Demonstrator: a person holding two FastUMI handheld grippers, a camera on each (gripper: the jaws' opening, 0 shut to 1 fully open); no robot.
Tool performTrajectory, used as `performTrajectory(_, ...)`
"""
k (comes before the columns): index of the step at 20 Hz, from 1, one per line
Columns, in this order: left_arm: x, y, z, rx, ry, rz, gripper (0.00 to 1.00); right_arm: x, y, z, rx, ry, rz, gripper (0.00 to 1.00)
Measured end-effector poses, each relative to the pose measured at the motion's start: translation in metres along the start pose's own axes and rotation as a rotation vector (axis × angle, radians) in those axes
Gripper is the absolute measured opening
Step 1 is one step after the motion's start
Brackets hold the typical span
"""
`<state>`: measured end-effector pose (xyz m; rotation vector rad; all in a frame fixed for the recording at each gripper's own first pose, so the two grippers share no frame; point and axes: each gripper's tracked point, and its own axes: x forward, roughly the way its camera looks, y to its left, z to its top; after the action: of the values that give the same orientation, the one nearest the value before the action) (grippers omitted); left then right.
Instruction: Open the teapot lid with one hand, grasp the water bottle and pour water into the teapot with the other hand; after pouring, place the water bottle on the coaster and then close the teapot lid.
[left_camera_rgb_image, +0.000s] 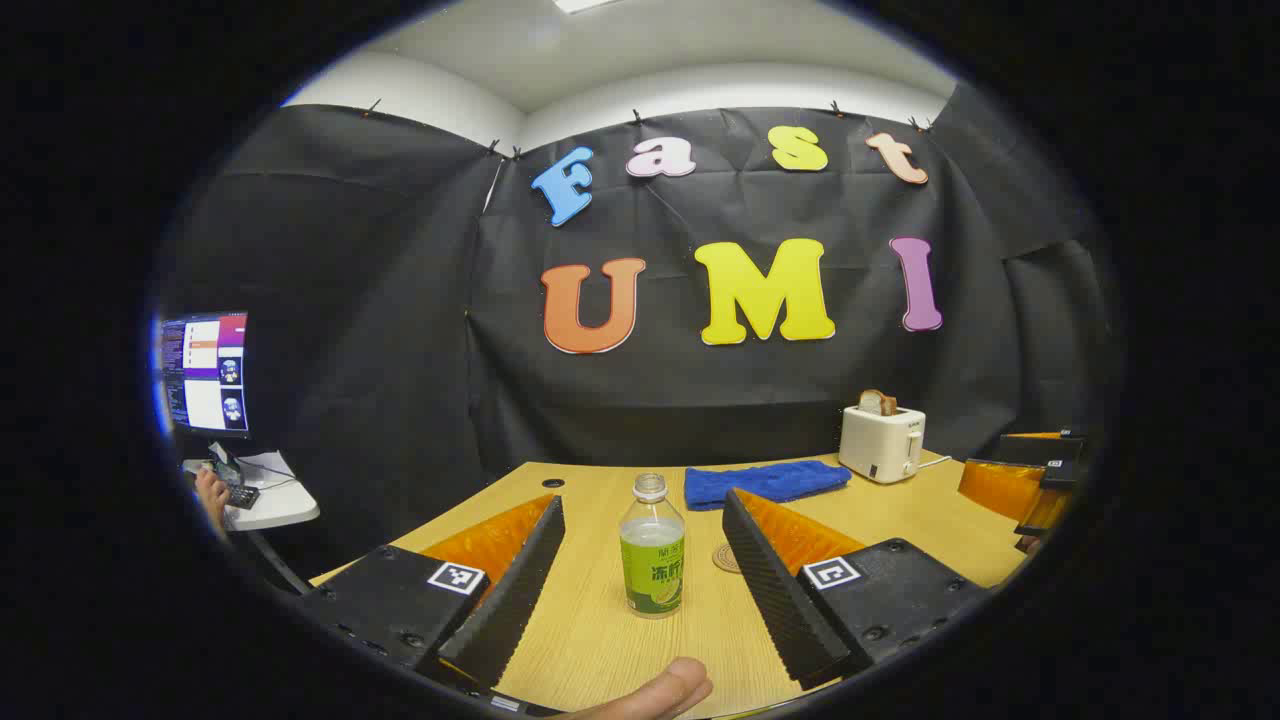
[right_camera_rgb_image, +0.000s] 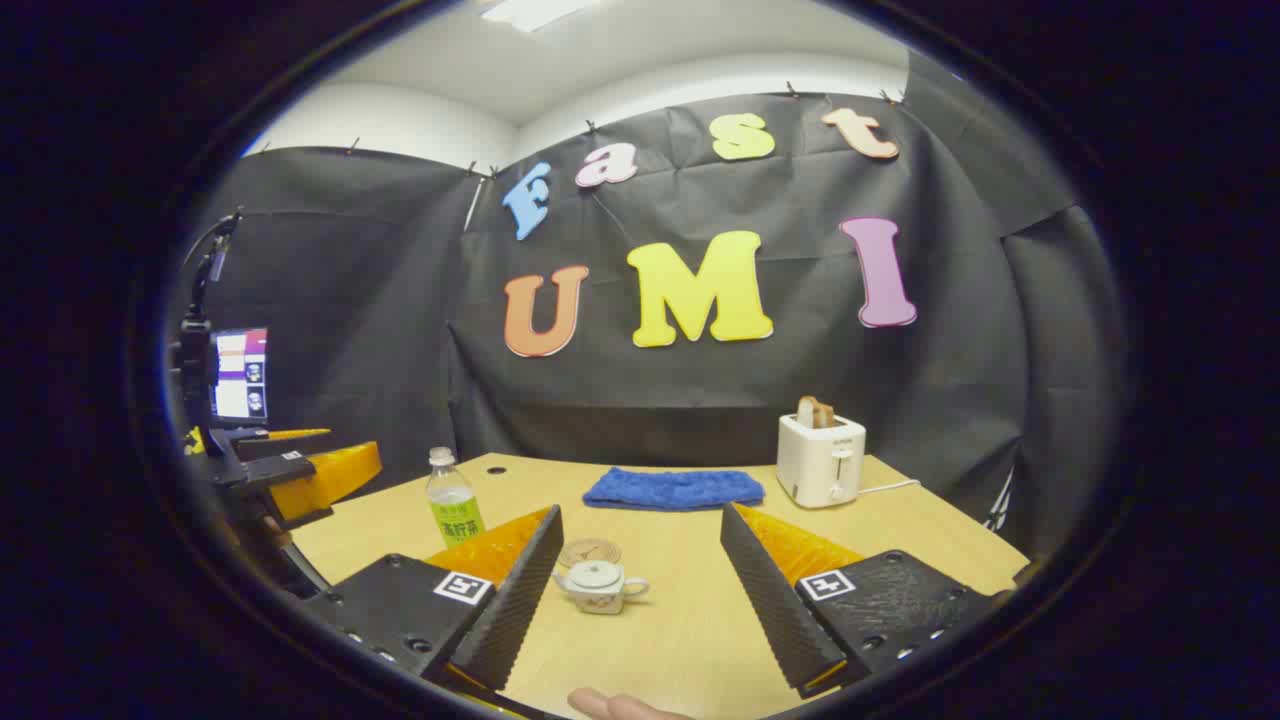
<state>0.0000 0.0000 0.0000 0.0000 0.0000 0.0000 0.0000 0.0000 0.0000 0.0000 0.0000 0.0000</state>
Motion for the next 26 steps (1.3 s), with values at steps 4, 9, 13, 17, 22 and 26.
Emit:
performTrajectory(4,0.004,-0.002,-0.011,0.022,0.028,0.005,0.99,0.002,0.005,-0.006,0.002,0.019,0.037,0.99)
performTrajectory(9,0.008,-0.002,-0.013,0.02,0.027,0.0,0.99,0.004,0.007,-0.013,0.009,0.048,0.055,0.92)
performTrajectory(13,0.01,0.001,-0.018,0.032,0.039,0.011,0.99,0.002,0.006,-0.012,-0.006,0.045,0.052,0.96)
performTrajectory(17,0.012,0.001,-0.022,0.032,0.058,0.008,0.99,0.004,0.007,-0.014,-0.021,0.05,0.048,0.92)
performTrajectory(22,0.016,-0.004,-0.029,0.019,0.078,-0.015,0.99,0.004,0.009,-0.015,-0.043,0.047,0.045,0.95)
performTrajectory(26,0.025,-0.013,-0.04,-0.024,0.103,-0.06,0.99,0.003,0.008,-0.016,-0.054,0.05,0.034,0.95)
